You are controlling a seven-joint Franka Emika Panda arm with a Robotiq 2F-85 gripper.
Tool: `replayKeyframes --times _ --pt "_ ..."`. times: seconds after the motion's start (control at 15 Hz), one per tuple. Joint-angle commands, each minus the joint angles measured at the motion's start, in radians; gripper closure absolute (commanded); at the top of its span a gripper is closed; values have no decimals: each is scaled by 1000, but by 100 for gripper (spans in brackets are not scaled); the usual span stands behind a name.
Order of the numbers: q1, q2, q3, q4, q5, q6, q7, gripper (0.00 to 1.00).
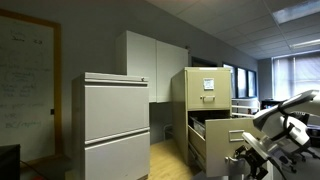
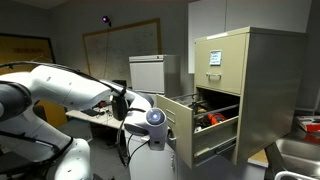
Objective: Open the bottom drawer of the cabinet at the right
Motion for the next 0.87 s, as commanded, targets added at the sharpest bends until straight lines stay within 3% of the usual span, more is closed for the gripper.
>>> replayKeyframes --times 0.0,0.4,0.8 --pt "-10 -63 75 0 -156 -130 174 0" --pt "-21 -205 114 -10 -404 -223 478 0" --pt "14 -259 121 -20 -494 -248 596 0"
